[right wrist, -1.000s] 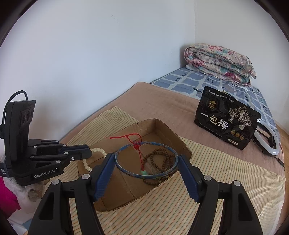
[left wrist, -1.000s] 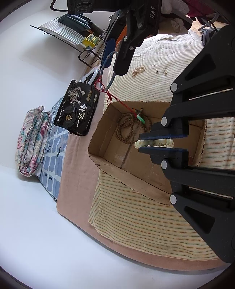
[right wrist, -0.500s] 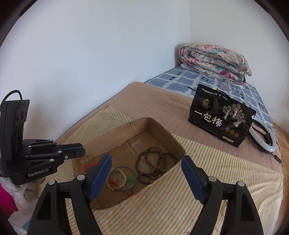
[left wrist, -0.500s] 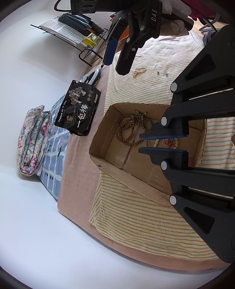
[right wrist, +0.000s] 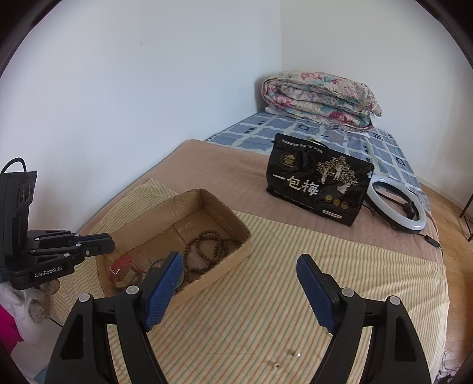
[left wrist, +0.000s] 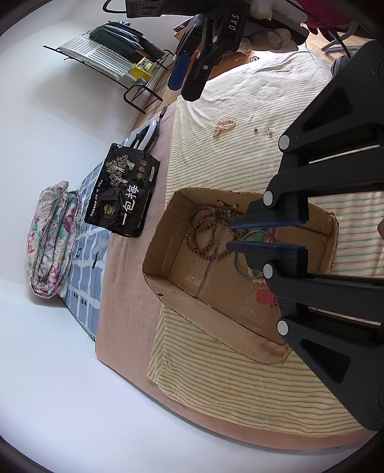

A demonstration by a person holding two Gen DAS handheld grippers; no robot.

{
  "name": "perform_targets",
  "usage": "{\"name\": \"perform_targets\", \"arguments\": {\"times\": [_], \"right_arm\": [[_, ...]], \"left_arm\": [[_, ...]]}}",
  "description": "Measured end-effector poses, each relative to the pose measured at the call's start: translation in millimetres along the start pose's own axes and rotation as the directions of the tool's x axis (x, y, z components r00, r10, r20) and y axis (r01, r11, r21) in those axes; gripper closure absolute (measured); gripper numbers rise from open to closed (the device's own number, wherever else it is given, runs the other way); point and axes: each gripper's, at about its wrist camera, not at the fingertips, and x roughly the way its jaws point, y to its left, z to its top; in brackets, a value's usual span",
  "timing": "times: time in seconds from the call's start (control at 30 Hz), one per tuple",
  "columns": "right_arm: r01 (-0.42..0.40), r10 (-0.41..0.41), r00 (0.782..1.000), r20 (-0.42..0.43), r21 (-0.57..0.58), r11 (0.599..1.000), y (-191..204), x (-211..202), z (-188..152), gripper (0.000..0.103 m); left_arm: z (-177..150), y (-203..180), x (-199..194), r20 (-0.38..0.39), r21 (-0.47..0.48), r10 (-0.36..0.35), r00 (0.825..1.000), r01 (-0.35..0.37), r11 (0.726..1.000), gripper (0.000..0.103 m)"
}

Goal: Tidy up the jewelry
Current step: 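Lower the bangle into the box and open the right gripper while the left gripper releases the cream bracelet, then move both open grippers toward the pearl necklace and earrings on the bed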

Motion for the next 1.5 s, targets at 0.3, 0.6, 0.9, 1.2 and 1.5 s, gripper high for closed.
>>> {"name": "perform_targets", "arguments": {"times": [0.3, 0.6, 0.9, 1.2, 1.5], "right_arm": [[0.087, -0.089, 0.996, 0.019, 0.069, 0.994, -59, -30, -23, 0.020], [0.163, -0.168, 0.986, 0.020, 0.160, 0.974, -119, -51, -52, 0.020], [0.187, -0.191, 0.982, -0.004, 0.212, 0.959, -156, -53, -82, 0.020], [0.183, -0.181, 0.983, -0.030, 0.229, 0.956, -172, -41, -103, 0.019], [0.163, -0.153, 0.986, -0.059, 0.218, 0.962, -174, -15, -115, 0.016]], "left_arm": [[-1, -41, 10, -0.013, 0.043, -0.045, 0.999, 0.046, 0.998, 0.080], [-8, -85, 25, -0.047, 0.093, -0.089, 0.995, 0.094, 0.991, 0.080], [-19, -124, 47, -0.102, 0.151, -0.117, 0.988, 0.132, 0.980, 0.080], [-31, -154, 67, -0.148, 0.196, -0.160, 0.976, 0.187, 0.962, 0.080], [-50, -171, 94, -0.209, 0.224, -0.182, 0.961, 0.228, 0.948, 0.080]]}}
